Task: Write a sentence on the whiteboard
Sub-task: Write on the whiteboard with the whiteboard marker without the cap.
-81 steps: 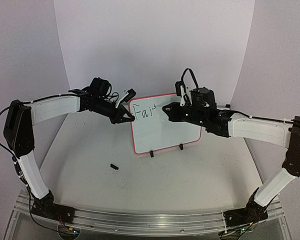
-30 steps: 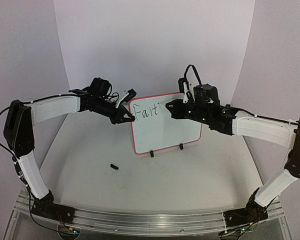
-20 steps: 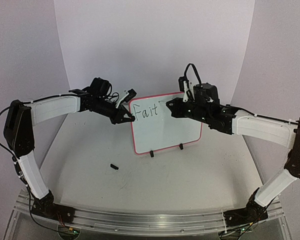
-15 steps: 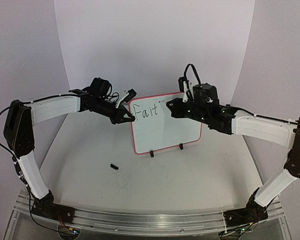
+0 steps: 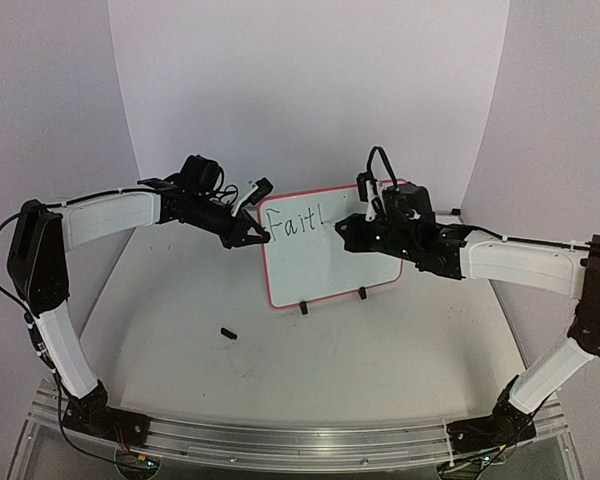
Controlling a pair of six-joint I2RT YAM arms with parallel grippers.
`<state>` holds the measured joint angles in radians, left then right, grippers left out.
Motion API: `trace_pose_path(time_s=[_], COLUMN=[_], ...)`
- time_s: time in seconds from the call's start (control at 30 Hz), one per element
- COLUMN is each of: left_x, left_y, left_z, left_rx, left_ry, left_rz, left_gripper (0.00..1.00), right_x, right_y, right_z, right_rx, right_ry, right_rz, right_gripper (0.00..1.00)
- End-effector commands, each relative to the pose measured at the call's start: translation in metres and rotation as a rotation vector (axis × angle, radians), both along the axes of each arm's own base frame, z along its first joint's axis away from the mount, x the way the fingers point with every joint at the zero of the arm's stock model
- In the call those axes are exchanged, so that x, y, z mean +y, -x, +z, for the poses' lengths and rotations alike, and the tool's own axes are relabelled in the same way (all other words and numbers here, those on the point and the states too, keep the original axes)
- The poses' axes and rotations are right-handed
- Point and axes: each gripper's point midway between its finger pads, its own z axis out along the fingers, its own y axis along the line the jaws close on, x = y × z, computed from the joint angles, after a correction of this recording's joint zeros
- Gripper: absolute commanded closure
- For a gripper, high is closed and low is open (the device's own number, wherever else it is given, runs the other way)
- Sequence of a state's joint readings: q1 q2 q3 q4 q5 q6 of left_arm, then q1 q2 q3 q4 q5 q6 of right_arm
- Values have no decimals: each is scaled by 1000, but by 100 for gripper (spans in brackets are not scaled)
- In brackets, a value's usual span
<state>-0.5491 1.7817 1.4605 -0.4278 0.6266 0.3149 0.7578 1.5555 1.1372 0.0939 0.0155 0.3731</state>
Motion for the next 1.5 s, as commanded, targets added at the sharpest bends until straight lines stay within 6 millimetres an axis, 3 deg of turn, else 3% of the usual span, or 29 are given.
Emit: trace_pose_path(time_s=[0.0,0.57,1.1,1.47], left_x=[11,11,12,12], left_y=[-3,-3,-3,-3], left_z=[-36,-35,-34,-33], left_rx=[19,14,12,10], left_ry=[-137,-138,-139,-140], left_rz=[27,27,27,29], left_gripper=[100,100,100,100], right_x=[-2,3,-14,-15], right_y=[-4,-11,-15,-11], right_z=[1,43,38,18], right_rx=[-3,-83,-88,-44], right_ry=[-10,-51,-33,-26], right_rz=[-25,-21,-112,-110], right_gripper=[100,100,100,100])
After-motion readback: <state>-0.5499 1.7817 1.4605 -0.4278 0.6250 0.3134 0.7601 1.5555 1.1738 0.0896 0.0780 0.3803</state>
